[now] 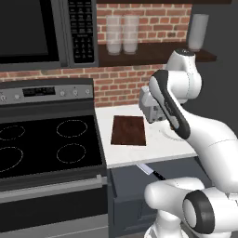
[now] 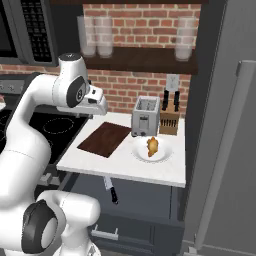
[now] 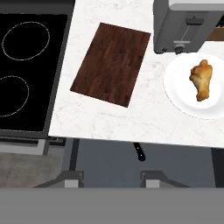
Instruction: Pick up the knife from the drawer and place it on the cutting board. Then place the meat from the plate to the cutting board.
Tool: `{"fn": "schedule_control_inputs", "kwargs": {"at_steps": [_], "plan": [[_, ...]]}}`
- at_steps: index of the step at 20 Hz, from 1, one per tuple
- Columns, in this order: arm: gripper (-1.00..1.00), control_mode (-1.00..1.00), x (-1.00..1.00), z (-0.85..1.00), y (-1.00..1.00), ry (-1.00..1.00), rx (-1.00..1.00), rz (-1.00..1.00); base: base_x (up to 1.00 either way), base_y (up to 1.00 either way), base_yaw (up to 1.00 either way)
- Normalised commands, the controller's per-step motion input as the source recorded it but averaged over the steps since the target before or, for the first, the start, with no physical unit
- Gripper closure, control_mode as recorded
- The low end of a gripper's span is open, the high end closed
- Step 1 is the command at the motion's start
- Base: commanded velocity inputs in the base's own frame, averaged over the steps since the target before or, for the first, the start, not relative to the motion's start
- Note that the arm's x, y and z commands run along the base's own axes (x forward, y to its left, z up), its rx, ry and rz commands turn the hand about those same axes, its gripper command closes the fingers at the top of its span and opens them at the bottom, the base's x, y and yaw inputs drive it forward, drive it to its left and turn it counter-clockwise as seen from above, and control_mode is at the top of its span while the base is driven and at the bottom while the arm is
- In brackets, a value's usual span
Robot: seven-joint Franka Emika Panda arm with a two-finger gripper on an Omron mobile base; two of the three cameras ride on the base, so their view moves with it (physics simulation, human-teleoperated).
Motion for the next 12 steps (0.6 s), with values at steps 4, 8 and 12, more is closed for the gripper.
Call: {"fn": "schedule_control_inputs", "kwargs": {"at_steps": [4,8,12], "plan": [[-1.00,1.00,-0.01,0.00,0.00,0.00,0.00,0.00,-0.01,0.00,0.00],[-1.00,1.00,0.00,0.00,0.00,0.00,0.00,0.00,-0.13,0.17,-0.10],[-1.00,1.00,0.00,0.00,0.00,0.00,0.00,0.00,-0.53,0.32,-0.41]]}}
